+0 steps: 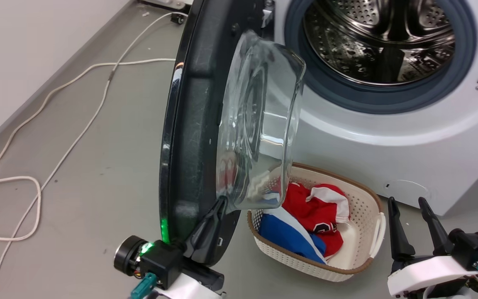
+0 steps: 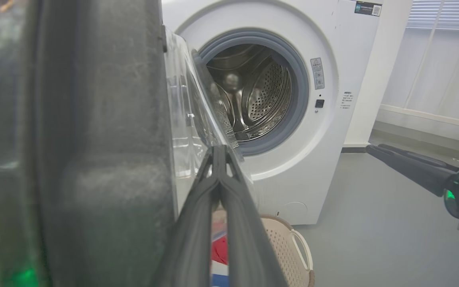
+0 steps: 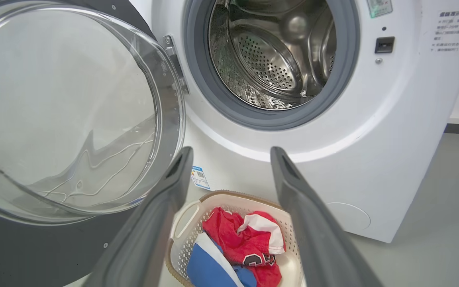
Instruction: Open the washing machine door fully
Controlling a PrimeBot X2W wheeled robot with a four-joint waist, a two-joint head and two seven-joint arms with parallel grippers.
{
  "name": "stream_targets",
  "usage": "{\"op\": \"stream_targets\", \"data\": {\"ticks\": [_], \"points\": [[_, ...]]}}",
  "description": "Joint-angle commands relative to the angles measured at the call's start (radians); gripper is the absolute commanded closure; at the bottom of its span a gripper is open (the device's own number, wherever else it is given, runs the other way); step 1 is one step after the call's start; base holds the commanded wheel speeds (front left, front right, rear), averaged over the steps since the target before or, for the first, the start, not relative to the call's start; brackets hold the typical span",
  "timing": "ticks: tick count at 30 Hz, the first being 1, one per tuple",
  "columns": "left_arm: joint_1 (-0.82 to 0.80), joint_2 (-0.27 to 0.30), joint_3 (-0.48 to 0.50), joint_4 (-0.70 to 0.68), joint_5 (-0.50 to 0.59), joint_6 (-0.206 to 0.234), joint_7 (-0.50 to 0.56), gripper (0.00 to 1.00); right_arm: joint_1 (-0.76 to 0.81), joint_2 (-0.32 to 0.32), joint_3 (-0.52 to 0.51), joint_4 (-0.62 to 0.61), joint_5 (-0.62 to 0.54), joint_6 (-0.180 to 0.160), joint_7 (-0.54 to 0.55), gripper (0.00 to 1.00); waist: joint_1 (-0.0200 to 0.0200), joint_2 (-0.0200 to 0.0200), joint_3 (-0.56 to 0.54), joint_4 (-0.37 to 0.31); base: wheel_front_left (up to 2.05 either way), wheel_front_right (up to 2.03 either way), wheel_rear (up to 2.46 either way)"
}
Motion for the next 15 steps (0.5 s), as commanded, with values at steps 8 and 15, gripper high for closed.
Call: {"op": "stream_targets", "data": {"ticks": [8,15], "points": [[-0.017,-0.004,0.105,0.018,-0.016,0.009,0.002,1.0,-0.017,0.002,0.002,0.004,-0.025,-0.001,-0.002,0.0,0.0,0.0,0.03,0.058,0.0,0.0,0.0],[-0.05,-0.006,0.209,0.026,-0.03,0.012,0.002,1.0,-0.028,-0.006,0.009,0.0,-0.048,-0.001,0.004,0.0,0.0,0.0,0.087,0.074,0.0,0.0,0.0]]}}
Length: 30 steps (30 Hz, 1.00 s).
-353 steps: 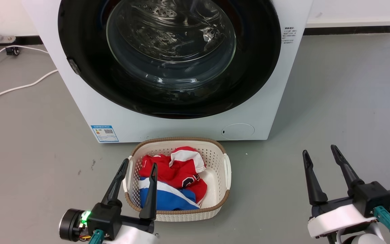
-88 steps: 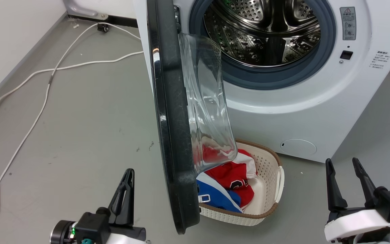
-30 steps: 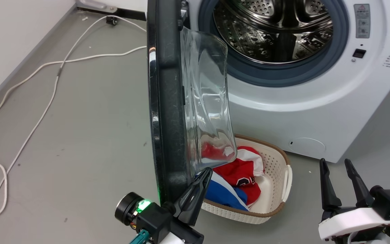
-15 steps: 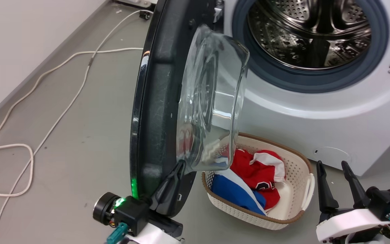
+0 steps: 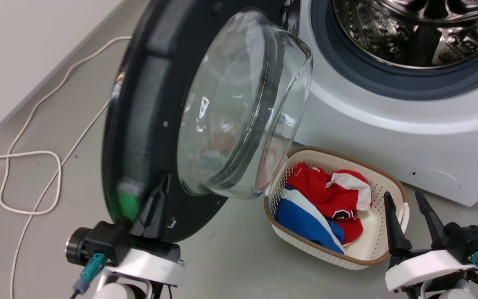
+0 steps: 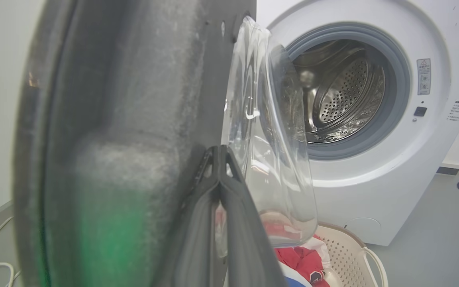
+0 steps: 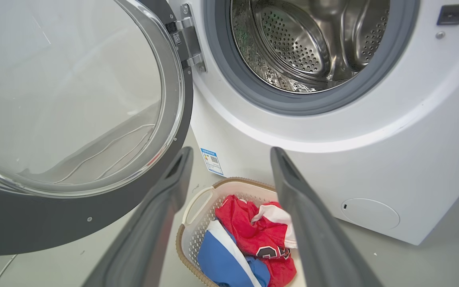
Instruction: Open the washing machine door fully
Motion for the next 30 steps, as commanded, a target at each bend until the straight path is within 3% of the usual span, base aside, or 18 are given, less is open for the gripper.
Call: {"op": "stream_targets", "data": {"ticks": [1,10,23,30], "points": [[-0.02,0.008,0.024,0.008,-0.004,0.003,0.002,1.0,-0.012,-0.008,0.001,-0.005,-0.003,-0.001,0.003,0.0,0.0,0.0,0.023,0.004,0.0,0.0,0.0],[-0.092,0.024,0.16,0.074,-0.058,0.0,0.003,1.0,-0.028,-0.046,0.0,-0.04,-0.01,-0.001,0.038,0.0,0.0,0.0,0.099,0.003,0.0,0.0,0.0],[-0.234,0.144,0.299,0.219,-0.098,-0.004,0.003,1.0,-0.031,-0.087,-0.016,-0.108,-0.016,-0.001,0.092,0.0,0.0,0.0,0.189,-0.033,0.0,0.0,0.0],[-0.28,0.178,0.366,0.281,-0.116,-0.005,0.003,1.0,-0.029,-0.088,-0.022,-0.121,-0.018,-0.001,0.099,0.0,0.0,0.0,0.204,-0.048,0.0,0.0,0.0]]}}
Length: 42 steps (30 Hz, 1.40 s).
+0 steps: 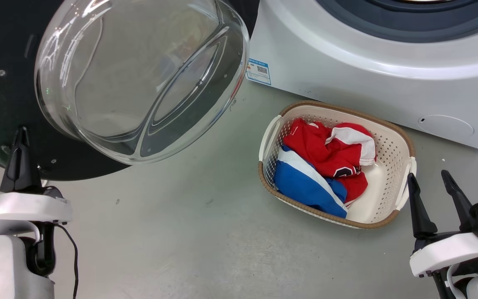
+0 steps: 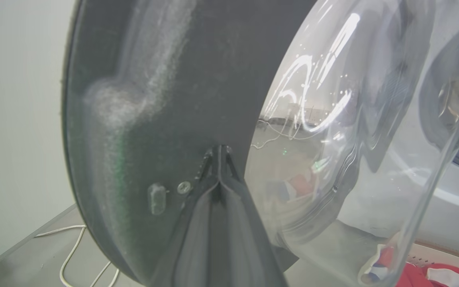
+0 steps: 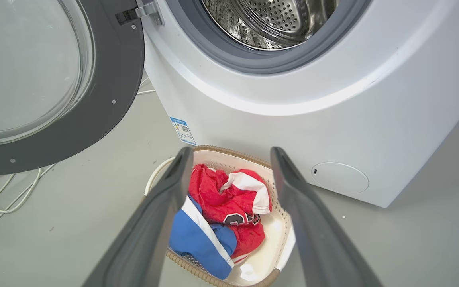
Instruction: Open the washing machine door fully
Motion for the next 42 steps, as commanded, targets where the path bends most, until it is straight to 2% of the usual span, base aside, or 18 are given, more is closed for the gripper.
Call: {"op": "stream_targets", "data": {"ticks": [1,10,22,33,42], "points": [[-0.02,0.007,0.015,0.007,-0.004,0.004,0.003,1.0,-0.008,-0.002,-0.002,-0.006,-0.007,-0.001,0.004,0.0,-0.0001,0.0,0.001,-0.004,0.0,0.0,0.0],[0.006,-0.008,0.008,-0.003,0.02,0.004,0.002,1.0,-0.004,0.012,-0.002,0.013,-0.008,-0.001,-0.005,0.0,-0.0001,0.0,-0.03,-0.011,0.0,0.0,0.0],[0.098,-0.058,-0.118,-0.09,0.077,0.003,0.002,1.0,0.007,0.055,-0.006,0.073,0.006,-0.001,-0.056,0.0,-0.0001,0.0,-0.155,-0.042,0.0,0.0,0.0],[0.187,-0.116,-0.217,-0.167,0.141,0.003,0.002,1.0,0.024,0.071,-0.018,0.1,0.019,-0.001,-0.087,0.0,-0.0001,0.0,-0.248,-0.135,0.0,0.0,0.0],[0.295,-0.156,-0.26,-0.218,0.175,0.008,0.002,1.0,0.057,0.081,-0.01,0.074,0.005,-0.001,-0.099,0.0,-0.0001,0.0,-0.299,-0.263,0.0,0.0,0.0]]}}
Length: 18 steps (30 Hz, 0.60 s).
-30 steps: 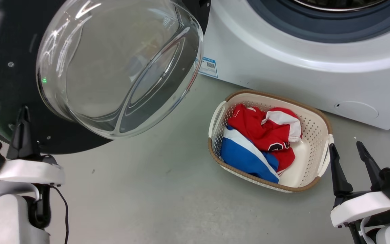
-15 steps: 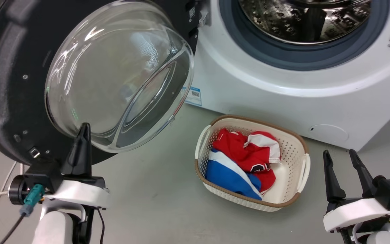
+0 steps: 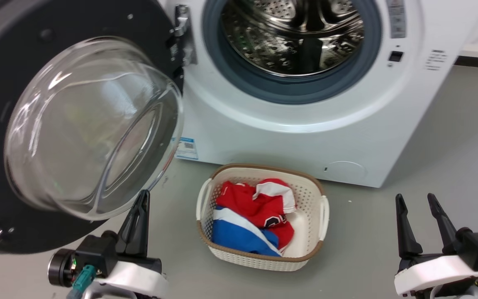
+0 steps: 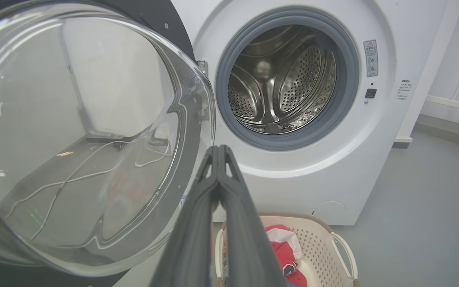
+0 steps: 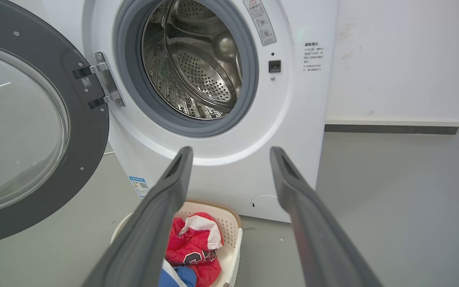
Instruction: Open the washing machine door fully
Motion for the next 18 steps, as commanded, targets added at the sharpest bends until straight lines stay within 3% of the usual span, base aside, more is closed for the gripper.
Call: {"op": "stream_targets", "data": {"ticks": [1,6,8,9,18], "points": [[0.022,-0.004,0.0,-0.005,0.0,0.005,0.002,1.0,0.017,0.005,0.005,-0.009,-0.005,-0.001,-0.006,0.0,0.0,0.0,-0.022,-0.051,0.0,0.0,0.0],[0.056,-0.019,-0.015,-0.014,0.004,0.018,0.002,1.0,0.036,0.008,0.017,-0.102,0.011,-0.001,-0.006,0.0,0.0,0.0,-0.026,-0.105,0.0,0.0,0.0],[0.063,-0.024,-0.015,-0.02,0.008,0.032,0.002,0.59,0.051,0.009,0.019,-0.128,0.0,-0.001,-0.006,0.0,0.0,0.0,-0.026,-0.125,0.0,0.0,0.0],[0.064,-0.026,-0.015,-0.024,0.009,0.04,0.002,0.0,0.054,0.01,0.016,-0.137,-0.005,-0.001,-0.006,0.0,0.0,0.0,-0.025,-0.134,0.0,0.0,0.0],[0.081,-0.03,-0.027,-0.045,0.033,0.074,0.002,0.0,0.078,0.012,0.003,-0.143,-0.004,-0.001,-0.007,0.0,0.0,0.0,-0.022,-0.175,0.0,0.0,0.0]]}}
